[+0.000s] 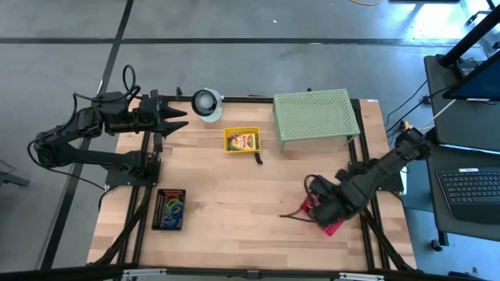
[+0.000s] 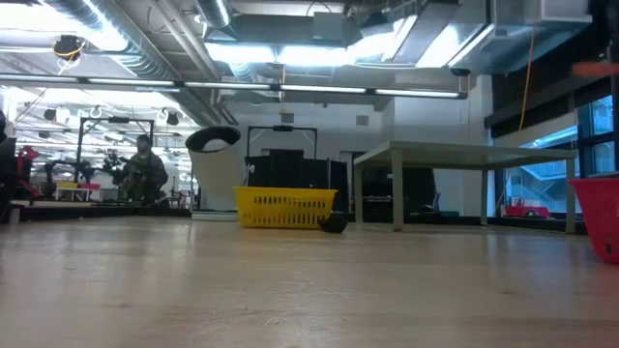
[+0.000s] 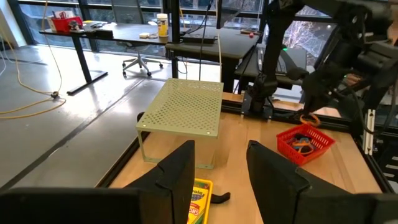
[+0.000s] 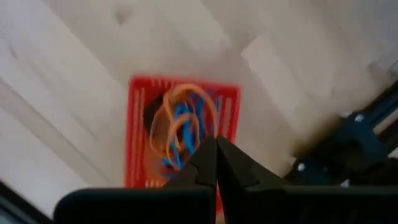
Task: Pick & Place Office Desk Supplies
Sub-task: Put the orange rubber band into the red bin
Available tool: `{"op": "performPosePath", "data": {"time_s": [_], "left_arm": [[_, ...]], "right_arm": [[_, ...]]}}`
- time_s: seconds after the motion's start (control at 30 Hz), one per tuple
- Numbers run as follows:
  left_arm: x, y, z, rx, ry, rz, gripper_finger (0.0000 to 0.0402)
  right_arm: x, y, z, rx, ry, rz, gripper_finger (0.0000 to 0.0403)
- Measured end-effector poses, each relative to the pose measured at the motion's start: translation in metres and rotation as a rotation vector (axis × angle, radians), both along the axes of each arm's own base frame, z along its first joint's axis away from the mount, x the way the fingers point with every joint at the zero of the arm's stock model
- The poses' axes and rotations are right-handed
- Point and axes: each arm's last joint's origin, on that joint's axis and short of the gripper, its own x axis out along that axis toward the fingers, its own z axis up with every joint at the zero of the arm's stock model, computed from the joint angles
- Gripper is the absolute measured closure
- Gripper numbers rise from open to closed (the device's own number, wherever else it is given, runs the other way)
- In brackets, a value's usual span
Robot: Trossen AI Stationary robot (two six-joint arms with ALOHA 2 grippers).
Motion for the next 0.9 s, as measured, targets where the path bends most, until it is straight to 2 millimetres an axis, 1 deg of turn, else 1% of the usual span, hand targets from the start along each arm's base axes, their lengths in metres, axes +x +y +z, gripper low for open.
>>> {"op": "performPosePath", "data": {"time_s": [0.13,0.23,0.4,0.63,0.73,0.9], "left_arm": [[0.000,0.000,0.000,0.000,0.000,0.000,0.0261],[0.000,0.000,0.000,0.000,0.000,0.000,0.0261],[0.000,0.000,0.000,0.000,0.000,0.000,0.0261],[0.000,0.000,0.000,0.000,0.000,0.000,0.0261],[0.000,0.000,0.000,0.000,0.000,0.000,0.0261],[0.000,0.000,0.000,0.000,0.000,0.000,0.0261]], "right_arm": [[-0.024,0.005,-0.025,0.078,0.005,0.056,0.0403],[-0.037,0.006,-0.042,0.130,-0.033,0.076,0.0403],[-0.049,0.003,-0.066,0.163,-0.027,0.121,0.0403],[-0.059,0.000,-0.099,0.189,0.031,0.197,0.0403],[-0.064,-0.001,-0.107,0.182,0.038,0.213,0.0403],[-0.067,-0.001,-0.109,0.132,0.020,0.229,0.0395]]}}
